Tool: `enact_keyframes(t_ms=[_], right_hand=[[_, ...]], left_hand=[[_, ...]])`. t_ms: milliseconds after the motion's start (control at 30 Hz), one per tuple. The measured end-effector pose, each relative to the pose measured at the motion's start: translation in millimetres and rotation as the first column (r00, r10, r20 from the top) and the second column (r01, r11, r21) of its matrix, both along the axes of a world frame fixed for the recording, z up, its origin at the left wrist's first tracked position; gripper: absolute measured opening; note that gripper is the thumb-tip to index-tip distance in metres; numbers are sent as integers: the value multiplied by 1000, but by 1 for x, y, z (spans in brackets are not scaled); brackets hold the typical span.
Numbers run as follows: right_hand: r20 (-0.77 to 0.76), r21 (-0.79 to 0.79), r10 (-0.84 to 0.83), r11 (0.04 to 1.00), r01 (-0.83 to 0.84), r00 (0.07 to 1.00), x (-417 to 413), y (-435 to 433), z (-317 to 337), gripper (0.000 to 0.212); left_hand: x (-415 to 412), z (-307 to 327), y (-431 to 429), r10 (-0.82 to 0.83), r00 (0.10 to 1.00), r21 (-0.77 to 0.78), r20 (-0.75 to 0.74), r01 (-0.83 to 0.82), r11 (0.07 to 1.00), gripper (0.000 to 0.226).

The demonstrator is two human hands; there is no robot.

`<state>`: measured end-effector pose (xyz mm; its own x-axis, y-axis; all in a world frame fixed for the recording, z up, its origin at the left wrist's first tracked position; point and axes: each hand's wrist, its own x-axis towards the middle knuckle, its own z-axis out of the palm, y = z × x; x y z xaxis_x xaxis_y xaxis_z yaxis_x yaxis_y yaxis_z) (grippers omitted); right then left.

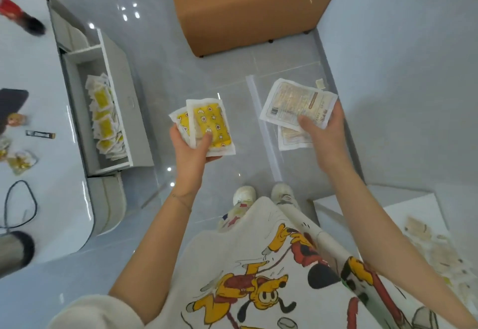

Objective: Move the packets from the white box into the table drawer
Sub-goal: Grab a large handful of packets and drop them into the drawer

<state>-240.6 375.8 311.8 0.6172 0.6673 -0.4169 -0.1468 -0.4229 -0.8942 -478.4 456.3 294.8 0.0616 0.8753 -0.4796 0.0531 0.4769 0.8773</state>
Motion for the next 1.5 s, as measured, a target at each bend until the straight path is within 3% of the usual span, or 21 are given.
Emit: enact_keyframes(t_ms=[400, 567, 833, 1167, 1367, 1500], right_hand=[[-5, 1, 346, 938, -346, 938, -49, 157, -3, 52], [-19, 1, 512, 859, -512, 859, -64, 228, 3, 49], [-29, 16, 707, 707, -707, 707, -96, 324, 15, 52], [-34, -8, 799, 601, -799, 601, -164, 408, 6, 54], [-91, -53, 769, 630, -775, 632, -243, 466, -18, 55], [1, -106, 848, 527, -843, 530, -291, 499, -30, 53]], left_hand=[[-53, 1, 76, 318, 948, -45, 20, -317, 947, 57], [-62, 8, 109, 476, 878, -78, 45, -472, 878, 49], [-75, 18, 145, 700, 712, -96, 51, -694, 713, 60], [-142, 5, 167, 859, 509, -113, 52, -852, 512, 43], [-212, -21, 200, 911, 408, -176, 59, -894, 411, 52], [-259, -36, 229, 924, 377, -211, 62, -900, 381, 52]])
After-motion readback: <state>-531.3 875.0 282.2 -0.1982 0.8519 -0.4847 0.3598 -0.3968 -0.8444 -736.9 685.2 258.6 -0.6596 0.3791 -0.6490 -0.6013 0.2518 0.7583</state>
